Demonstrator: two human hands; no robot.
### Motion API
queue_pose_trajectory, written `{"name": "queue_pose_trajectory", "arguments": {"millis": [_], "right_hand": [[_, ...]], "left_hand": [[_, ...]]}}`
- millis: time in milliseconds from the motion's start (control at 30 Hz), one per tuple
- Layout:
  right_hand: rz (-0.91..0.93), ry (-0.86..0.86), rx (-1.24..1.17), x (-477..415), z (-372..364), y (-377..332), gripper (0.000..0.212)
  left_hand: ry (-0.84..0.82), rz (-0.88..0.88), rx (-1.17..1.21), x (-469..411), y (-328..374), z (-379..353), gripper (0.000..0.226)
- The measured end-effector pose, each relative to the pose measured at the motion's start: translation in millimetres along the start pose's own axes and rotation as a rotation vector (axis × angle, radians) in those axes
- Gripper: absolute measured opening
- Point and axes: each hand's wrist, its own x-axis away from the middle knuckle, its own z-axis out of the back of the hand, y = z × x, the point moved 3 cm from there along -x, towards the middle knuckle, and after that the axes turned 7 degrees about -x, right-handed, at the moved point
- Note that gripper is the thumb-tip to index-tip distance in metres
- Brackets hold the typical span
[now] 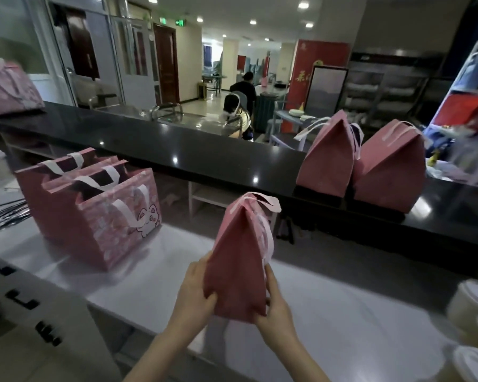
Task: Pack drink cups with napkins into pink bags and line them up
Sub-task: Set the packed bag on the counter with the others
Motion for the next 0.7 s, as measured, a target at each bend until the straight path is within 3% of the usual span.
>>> {"name": "queue_pose_trajectory", "arguments": {"millis": [133, 300, 700], "right_hand": [[0.075, 0.001, 0.089, -23.1, -9.5, -27.2, 0.090], [0.178, 0.047, 0.028, -81.6, -3.4, -63.9, 0.090], [0.284, 0.138, 0.152, -233.2, 52.7, -94.5, 0.089]], "left_hand": [[0.105, -0.057, 0.020, -24.5, 17.1, 28.4, 0.092], [0.159, -0.150, 0.051, -84.2, 42.7, 43.2, 0.103], [0.130, -0.216, 0.093, -248.7, 67.3, -14.2, 0.092]]}}
